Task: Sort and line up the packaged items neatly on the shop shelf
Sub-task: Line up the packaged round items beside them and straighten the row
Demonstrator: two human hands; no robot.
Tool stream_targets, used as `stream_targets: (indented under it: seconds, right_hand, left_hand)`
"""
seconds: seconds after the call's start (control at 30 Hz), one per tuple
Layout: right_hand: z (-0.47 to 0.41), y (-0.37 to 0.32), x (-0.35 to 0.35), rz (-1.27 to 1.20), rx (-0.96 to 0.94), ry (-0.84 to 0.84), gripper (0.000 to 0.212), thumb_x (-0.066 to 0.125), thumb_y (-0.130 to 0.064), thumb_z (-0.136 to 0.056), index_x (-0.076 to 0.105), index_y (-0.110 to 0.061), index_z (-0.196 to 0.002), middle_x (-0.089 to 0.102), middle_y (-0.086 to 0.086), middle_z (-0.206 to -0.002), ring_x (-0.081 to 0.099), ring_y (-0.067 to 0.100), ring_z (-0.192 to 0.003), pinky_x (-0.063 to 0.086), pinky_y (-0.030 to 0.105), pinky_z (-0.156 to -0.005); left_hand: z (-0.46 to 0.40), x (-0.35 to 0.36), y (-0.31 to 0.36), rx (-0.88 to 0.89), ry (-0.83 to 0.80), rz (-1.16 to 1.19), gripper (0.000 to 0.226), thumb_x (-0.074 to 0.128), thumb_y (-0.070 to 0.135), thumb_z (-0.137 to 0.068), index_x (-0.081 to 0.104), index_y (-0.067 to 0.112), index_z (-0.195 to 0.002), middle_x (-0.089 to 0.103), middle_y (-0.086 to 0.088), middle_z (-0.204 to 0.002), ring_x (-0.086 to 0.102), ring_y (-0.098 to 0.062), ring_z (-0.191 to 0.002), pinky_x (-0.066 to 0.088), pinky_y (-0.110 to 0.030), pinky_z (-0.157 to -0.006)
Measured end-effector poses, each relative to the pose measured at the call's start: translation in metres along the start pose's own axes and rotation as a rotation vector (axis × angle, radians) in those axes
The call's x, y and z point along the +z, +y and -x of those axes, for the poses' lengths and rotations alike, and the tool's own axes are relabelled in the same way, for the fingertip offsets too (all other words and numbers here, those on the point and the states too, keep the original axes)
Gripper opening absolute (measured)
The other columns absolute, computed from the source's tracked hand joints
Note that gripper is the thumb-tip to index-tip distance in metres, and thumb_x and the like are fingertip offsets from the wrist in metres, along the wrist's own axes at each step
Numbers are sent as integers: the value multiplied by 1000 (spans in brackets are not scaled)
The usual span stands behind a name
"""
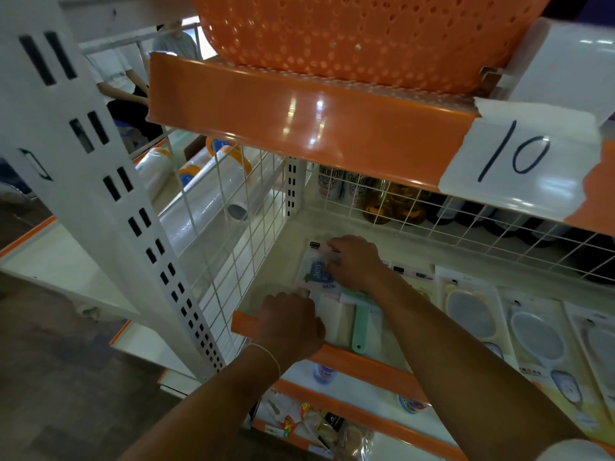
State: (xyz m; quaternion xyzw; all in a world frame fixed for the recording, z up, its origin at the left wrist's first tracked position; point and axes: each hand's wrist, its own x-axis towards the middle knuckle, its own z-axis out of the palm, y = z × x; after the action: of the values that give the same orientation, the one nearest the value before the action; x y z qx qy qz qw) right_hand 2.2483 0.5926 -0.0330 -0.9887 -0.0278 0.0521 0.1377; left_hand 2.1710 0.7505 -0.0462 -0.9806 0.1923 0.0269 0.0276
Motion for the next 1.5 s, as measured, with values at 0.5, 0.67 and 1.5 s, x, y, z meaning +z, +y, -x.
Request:
stream_targets:
  seconds: [0.5,0.67,1.5]
  right_hand:
    - [13,63,-22,-142,176,65,45,51,-30,-93,50,-20,-137,52,6,-141,51,24,-125,41,42,-106]
    - [20,66,-18,-124,167,-30,53,52,-31,-94,39,-26,-144,44,7,-147,45,26,-130,35,45,-109]
    - [51,139,-30,-170,260,-41,52,59,-34,-90,47,-24,-139,51,4,-140,50,23,-125,41,38,-106]
  left_hand:
    - [7,-5,37,251,87,104,57,36,63,-92,61,13,-104,61,-10,-103,57,-25,-94,42,-35,-85]
    - [9,2,51,301,53,66,47,37,54,-93,62,14,-97,63,-8,-91,57,-24,-81,39,-32,-75]
    - [11,-14,120,391,37,166,50,29,55,-97,53,14,-81,52,-10,-75,43,-23,-63,23,-24,-50]
